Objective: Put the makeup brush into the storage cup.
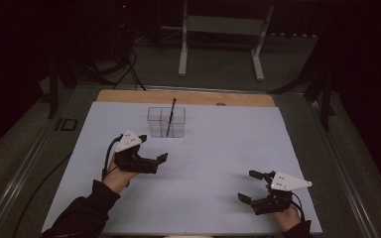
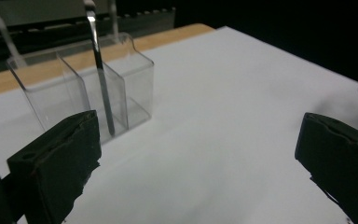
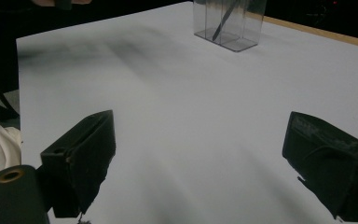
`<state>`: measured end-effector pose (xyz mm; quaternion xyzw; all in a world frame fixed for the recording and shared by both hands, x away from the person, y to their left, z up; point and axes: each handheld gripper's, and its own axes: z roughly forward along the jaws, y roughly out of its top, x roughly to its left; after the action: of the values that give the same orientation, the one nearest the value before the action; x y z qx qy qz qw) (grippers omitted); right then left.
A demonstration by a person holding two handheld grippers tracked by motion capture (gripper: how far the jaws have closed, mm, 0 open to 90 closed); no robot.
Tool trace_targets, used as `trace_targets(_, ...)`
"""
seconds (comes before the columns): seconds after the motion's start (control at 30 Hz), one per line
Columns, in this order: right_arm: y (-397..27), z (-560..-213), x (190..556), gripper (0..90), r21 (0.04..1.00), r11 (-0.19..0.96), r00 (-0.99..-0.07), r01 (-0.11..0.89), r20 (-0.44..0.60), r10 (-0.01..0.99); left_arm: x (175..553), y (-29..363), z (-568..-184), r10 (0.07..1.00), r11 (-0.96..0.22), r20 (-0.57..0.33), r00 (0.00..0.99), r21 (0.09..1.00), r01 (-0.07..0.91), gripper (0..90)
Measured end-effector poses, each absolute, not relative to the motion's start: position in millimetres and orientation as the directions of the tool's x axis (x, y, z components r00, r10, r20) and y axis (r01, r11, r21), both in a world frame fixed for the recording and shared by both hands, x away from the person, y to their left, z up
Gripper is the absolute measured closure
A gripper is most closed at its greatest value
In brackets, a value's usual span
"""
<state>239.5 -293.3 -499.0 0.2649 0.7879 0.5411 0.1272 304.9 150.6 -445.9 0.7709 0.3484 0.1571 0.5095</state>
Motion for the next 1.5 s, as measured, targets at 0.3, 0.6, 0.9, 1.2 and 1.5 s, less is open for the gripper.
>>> trace_targets(0.3, -294, -499, 239, 9.7, 0.919, 0.276, -0.825, 0.281, 0.084, 0.559, 287, 170, -456, 0.611, -0.270, -0.128, 0.781, 0.894, 0.357, 1.7)
trace_targets(0.6, -293, -499, 239, 9.7, 0.917, 0.282, -0.824, 0.282, 0.081, 0.560, 270, 186, -474, 0.505, -0.328, -0.130, 0.854, 0.886, 0.328, 1.7)
trace_targets(0.9, -293, -499, 239, 9.6, 0.916, 0.282, -0.825, 0.284, 0.084, 0.559, 263, 202, -488, 0.458, -0.366, -0.148, 0.877, 0.867, 0.338, 1.8)
trace_targets(1.2, -293, -499, 239, 9.7, 0.915, 0.287, -0.826, 0.284, 0.082, 0.558, 256, 214, -510, 0.432, -0.456, -0.178, 0.884, 0.803, 0.384, 1.8)
trace_targets(1.5, -292, -500, 239, 9.7, 0.915, 0.286, -0.828, 0.284, 0.083, 0.555, 249, 228, -518, 0.429, -0.477, -0.177, 0.886, 0.788, 0.389, 1.9)
